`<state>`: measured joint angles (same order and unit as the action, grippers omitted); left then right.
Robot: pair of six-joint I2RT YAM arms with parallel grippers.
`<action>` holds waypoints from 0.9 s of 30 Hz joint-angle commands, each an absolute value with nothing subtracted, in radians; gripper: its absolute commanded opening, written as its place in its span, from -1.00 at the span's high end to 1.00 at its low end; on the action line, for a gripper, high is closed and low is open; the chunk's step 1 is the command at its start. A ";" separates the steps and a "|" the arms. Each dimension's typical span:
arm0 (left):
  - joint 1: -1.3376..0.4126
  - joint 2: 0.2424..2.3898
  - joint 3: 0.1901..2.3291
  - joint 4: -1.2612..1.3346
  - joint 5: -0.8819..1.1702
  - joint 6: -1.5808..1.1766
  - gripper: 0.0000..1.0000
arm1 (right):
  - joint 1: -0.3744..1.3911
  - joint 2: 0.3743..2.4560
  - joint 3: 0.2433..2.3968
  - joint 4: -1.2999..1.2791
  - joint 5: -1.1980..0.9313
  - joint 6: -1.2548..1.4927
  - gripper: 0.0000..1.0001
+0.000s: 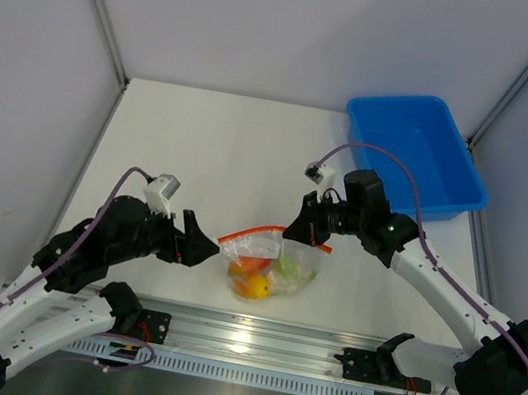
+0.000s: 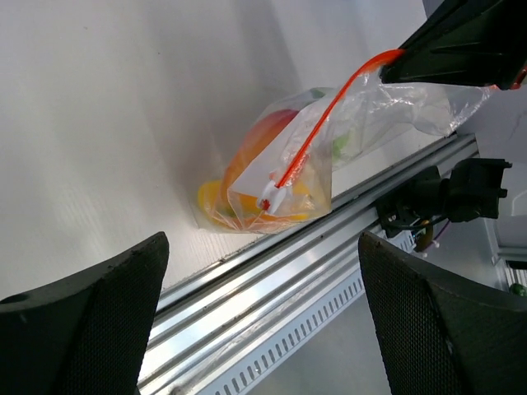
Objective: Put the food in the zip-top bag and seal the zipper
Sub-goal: Zip the zipper food storage bag at the center of the board, then place the zipper food storage bag at the center of the board.
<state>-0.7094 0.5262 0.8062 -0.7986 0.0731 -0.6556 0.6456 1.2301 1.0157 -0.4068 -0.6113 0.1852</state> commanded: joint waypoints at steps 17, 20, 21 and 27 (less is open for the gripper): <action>-0.733 0.446 0.434 -0.138 0.084 -0.719 -0.99 | 0.626 1.239 1.037 -0.313 -0.710 0.298 1.00; -0.736 0.489 0.445 -0.113 0.097 -0.727 -0.99 | 0.626 1.246 1.040 -0.304 -0.712 0.304 1.00; -0.736 0.494 0.455 -0.118 0.086 -0.729 -0.99 | 0.624 1.249 1.042 -0.299 -0.712 0.307 1.00; -0.738 0.399 0.500 -0.279 -0.096 -0.738 -0.99 | 0.624 1.298 1.074 -0.288 -0.695 0.304 1.00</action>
